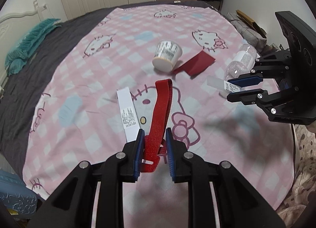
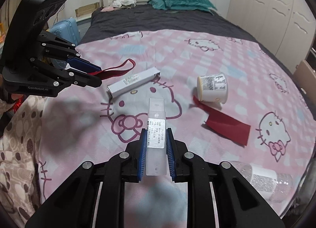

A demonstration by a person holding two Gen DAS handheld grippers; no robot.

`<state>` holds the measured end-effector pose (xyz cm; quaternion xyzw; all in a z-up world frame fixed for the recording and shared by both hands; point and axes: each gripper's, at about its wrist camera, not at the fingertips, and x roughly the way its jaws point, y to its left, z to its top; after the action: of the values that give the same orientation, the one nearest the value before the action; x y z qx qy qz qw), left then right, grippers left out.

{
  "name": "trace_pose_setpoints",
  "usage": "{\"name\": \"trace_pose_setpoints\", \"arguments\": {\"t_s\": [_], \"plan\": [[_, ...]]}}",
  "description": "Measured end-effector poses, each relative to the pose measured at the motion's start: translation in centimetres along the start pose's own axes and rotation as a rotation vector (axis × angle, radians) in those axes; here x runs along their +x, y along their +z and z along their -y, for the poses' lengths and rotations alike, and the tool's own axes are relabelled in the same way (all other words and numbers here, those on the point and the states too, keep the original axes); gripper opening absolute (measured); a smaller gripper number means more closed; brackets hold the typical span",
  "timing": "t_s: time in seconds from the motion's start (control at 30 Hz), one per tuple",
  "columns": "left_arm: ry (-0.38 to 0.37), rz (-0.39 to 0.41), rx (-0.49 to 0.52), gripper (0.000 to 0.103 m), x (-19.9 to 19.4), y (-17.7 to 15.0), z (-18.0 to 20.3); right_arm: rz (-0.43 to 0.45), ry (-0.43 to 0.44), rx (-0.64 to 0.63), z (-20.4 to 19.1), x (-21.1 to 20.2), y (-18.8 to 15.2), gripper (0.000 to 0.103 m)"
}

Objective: Collect trash
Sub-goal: 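Lift the red strap and clear tag and carry both to the white bin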

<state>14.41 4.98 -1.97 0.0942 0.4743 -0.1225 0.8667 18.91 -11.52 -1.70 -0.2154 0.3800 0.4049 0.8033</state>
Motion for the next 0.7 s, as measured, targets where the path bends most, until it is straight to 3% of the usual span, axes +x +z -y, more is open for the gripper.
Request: {"name": "trace_pose_setpoints", "arguments": {"t_s": [0.4, 0.7], "plan": [[0.077, 0.122, 0.090, 0.021, -6.1, 1.5, 3.3, 0.096, -0.094, 0.026, 0.2, -6.8, -1.2, 0.018], [0.043, 0.181, 0.158, 0.021, -7.8, 3.4, 8.0, 0.151, -0.155, 0.105, 2.3, -12.5, -4.4, 0.018]]}}
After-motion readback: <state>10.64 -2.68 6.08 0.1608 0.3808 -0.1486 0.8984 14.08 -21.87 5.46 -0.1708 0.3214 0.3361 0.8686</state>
